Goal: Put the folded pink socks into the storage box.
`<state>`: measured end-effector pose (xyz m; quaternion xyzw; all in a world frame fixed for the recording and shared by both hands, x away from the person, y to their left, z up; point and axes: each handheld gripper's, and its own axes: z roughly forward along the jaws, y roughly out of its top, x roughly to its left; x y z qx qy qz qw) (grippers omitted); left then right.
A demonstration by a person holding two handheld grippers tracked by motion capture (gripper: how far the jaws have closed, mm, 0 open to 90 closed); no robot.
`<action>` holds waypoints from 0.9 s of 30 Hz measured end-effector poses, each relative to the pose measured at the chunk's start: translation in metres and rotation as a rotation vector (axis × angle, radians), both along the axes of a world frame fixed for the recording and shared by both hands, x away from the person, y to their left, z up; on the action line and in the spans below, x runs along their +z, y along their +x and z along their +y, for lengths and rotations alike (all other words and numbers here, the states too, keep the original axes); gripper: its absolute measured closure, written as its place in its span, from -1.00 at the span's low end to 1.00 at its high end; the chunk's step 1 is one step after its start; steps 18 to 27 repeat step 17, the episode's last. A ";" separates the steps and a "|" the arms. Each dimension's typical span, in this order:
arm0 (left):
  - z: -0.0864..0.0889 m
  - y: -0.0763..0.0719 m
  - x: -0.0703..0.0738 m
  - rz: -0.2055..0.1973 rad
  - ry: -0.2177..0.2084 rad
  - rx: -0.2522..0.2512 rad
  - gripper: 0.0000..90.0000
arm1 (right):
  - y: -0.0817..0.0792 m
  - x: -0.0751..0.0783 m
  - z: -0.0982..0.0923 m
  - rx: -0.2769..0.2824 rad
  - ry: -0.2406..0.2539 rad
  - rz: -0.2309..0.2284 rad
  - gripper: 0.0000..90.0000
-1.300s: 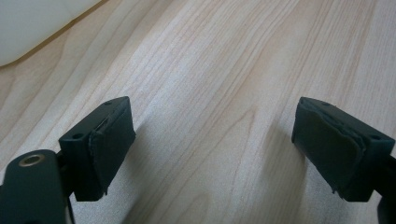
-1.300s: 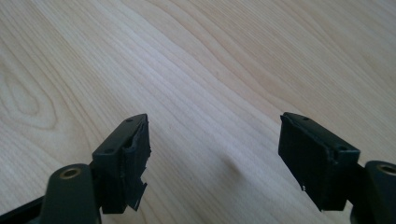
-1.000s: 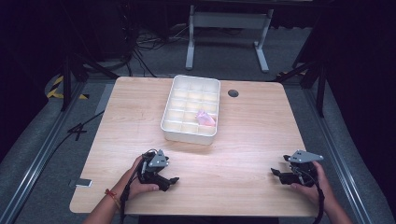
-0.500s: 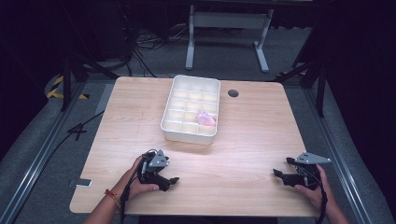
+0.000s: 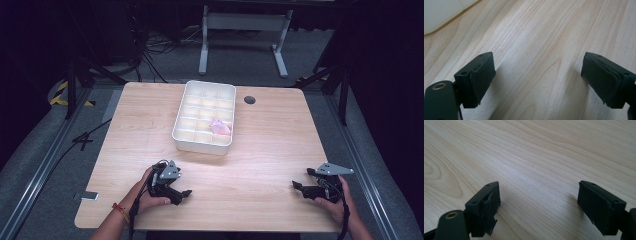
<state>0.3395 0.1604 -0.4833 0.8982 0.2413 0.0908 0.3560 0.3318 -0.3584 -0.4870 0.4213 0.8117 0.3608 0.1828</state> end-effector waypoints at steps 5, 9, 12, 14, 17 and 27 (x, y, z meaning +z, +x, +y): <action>0.000 0.001 0.000 0.000 -0.001 -0.002 -0.74 | 0.000 0.000 0.000 -0.003 0.003 0.001 -0.59; -0.001 0.001 0.000 0.002 -0.001 0.001 -0.75 | 0.000 0.000 0.000 -0.002 0.001 0.001 -0.59; -0.001 0.001 0.000 0.002 -0.002 0.001 -0.75 | 0.000 0.000 0.001 -0.004 0.006 0.002 -0.59; -0.001 0.001 0.000 0.001 -0.002 -0.001 -0.75 | 0.000 0.000 0.000 -0.002 0.005 0.003 -0.60; -0.001 0.001 0.000 0.003 -0.002 -0.003 -0.76 | 0.001 0.000 0.000 -0.002 0.004 0.003 -0.60; -0.001 0.001 0.000 0.003 -0.002 -0.003 -0.76 | 0.001 0.000 0.000 -0.002 0.004 0.003 -0.60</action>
